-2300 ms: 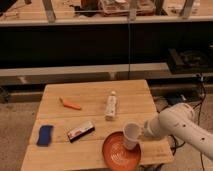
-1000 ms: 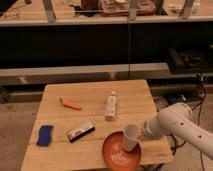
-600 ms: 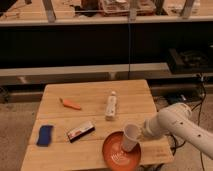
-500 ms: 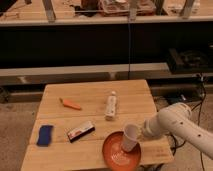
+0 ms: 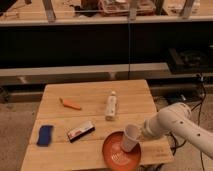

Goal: Place the ceramic cup in the ceramic bowl

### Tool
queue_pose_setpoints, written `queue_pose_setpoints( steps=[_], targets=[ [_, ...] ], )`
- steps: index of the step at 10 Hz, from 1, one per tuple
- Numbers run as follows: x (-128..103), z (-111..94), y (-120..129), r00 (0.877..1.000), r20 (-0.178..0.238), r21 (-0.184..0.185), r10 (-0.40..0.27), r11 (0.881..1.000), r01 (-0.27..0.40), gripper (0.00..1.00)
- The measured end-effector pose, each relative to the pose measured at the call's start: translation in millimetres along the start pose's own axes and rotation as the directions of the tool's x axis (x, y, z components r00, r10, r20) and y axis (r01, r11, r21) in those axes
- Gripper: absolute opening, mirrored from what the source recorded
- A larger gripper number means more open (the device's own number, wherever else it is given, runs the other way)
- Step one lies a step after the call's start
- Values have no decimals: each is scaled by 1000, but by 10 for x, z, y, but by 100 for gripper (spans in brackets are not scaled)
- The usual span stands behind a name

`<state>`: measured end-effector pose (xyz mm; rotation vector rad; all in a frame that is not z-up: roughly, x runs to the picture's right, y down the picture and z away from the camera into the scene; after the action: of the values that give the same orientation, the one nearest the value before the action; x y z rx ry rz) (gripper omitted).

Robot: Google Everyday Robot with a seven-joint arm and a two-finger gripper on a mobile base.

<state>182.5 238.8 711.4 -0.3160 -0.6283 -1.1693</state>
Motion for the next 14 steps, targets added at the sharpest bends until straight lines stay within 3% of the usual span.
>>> queue_pose_setpoints(
  steps=[13, 14],
  targets=[
    [26, 63, 57, 999, 23, 4, -35, 999, 35, 17],
    [31, 67, 63, 999, 23, 5, -37, 999, 37, 23]
  ],
)
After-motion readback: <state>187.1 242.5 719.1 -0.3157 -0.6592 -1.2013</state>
